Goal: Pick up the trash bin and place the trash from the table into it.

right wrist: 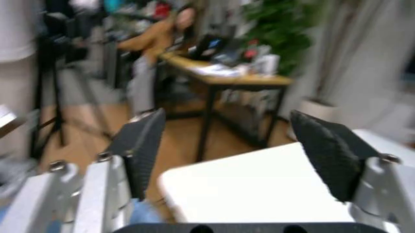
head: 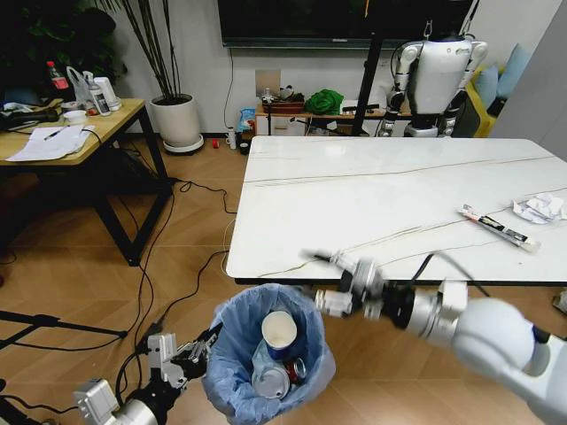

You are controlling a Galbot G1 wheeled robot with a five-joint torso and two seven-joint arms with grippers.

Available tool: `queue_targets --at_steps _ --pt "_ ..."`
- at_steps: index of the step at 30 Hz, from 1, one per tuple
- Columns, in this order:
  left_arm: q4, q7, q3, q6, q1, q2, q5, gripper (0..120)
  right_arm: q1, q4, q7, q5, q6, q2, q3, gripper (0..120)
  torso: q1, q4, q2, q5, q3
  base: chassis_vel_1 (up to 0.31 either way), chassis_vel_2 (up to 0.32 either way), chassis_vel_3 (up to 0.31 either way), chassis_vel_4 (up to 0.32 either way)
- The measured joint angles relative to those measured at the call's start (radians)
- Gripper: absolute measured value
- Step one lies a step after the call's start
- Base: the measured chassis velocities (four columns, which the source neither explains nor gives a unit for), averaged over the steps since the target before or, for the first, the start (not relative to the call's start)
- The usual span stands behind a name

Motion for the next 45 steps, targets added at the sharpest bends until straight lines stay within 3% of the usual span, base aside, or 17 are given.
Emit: queue_targets --at_steps 6,8,11,16,22,29,32,45 --pt "-0.009 -0.027 -0.003 0.016 -0.003 0.0 0.028 0 -0.018 -0.035 0.142 0.129 -0.078 0.072 0.193 98 0.0 -0.0001 0.0 0.0002 0.0 0.0 0.0 0.0 0.0" --pt "-0.01 -0.028 -0.003 0.016 -0.003 0.0 0.037 0 -0.024 -0.043 0.157 0.134 -0.088 0.087 0.217 99 0.0 0.0 0.0 0.0003 0.0 0.0 0.0 0.0 0.0" --pt "-0.016 -0.03 -0.002 0.008 -0.001 0.0 0.08 0 -0.091 -0.079 0.213 0.153 -0.126 0.17 0.353 100 0.0 0.0001 0.0 0.0003 0.0 0.0 0.0 0.0 0.0" --pt "-0.019 -0.029 -0.003 0.001 -0.002 0.0 0.095 0 -0.168 -0.097 0.236 0.141 -0.128 0.228 0.457 100 0.0 -0.0003 0.0 0.0004 0.0 0.0 0.0 0.0 0.0" --pt "-0.02 -0.027 0.005 -0.015 -0.017 -0.01 0.095 0 -0.288 -0.099 0.279 0.09 -0.111 0.35 0.607 100 0.0 0.0 0.0 0.0003 0.0 0.0 0.0 0.0 0.0" --pt "-0.02 -0.019 0.003 -0.019 -0.021 -0.026 0.107 0 -0.432 -0.091 0.231 0.008 -0.045 0.465 0.722 100 0.0 -0.0001 0.0 0.0 0.0 0.0 0.0 0.0 0.0" --pt "-0.017 -0.01 0.011 -0.019 -0.024 -0.033 0.112 0 -0.512 -0.091 0.104 -0.007 0.023 0.54 0.779 100 0.0 0.0001 0.0 0.0002 0.0 0.0 0.0 0.0 0.0" --pt "0.0 0.008 0.027 -0.031 -0.027 -0.036 0.119 0 -0.599 -0.078 -0.012 -0.03 0.071 0.702 0.859 100 0.0 0.0 0.0 0.0001 0.0 0.0 0.0 0.0 0.0"
